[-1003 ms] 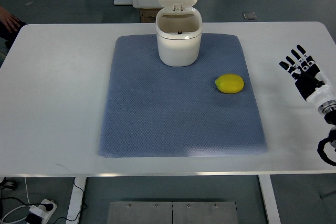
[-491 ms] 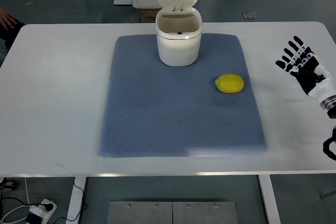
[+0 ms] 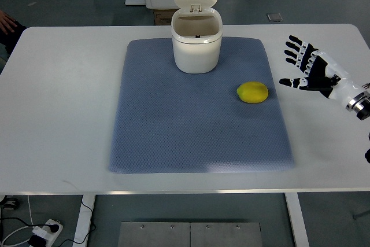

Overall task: Put lemon in trash with right hand
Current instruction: 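Move the right hand toward the yellow lemon, opening the fingers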

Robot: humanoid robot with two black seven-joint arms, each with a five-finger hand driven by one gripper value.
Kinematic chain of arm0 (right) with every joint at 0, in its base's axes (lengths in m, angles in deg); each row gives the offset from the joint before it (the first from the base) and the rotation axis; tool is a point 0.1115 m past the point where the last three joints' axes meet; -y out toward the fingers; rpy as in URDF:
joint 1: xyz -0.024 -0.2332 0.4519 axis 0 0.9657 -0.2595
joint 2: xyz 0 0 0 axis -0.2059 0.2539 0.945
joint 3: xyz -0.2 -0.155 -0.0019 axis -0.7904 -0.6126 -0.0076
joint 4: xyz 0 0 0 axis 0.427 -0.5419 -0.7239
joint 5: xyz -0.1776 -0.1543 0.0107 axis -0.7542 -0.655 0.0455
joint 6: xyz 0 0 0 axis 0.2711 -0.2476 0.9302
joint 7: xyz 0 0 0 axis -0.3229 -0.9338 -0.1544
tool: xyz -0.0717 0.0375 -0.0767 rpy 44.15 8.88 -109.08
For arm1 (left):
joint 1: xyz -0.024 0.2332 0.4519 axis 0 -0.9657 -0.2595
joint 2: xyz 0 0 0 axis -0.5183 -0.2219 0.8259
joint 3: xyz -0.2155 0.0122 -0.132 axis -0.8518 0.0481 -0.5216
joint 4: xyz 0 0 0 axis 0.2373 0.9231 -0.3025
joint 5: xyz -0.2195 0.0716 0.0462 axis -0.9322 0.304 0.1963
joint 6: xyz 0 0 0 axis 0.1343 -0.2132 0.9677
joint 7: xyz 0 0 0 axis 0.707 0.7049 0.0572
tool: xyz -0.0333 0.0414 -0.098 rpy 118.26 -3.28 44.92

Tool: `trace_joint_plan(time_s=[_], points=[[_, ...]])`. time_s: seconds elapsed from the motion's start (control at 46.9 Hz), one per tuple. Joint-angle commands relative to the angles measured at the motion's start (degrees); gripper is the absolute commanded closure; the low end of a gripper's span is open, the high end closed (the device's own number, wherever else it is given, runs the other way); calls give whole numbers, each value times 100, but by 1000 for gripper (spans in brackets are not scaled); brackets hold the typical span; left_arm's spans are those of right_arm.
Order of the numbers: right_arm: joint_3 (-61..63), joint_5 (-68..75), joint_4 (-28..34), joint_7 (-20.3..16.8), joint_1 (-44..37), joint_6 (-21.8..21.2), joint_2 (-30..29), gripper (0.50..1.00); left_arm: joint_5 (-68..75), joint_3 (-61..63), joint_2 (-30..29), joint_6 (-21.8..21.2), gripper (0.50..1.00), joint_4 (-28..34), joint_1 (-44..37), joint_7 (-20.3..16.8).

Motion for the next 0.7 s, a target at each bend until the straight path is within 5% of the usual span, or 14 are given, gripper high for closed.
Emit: trace_joint_plan(time_s=[0.0,0.235,0.683], points=[[-355,-157,-3,-2,-146,276,-3,500,1,5,0,0,500,2,0,0],[-1533,-263,6,-2,-647,1261,-38,500,1,-3,0,0,500,3,0,0],[-2026,-799,445,-2,-806,1947,59,500,1,-3,0,0,500,-6,0,0]])
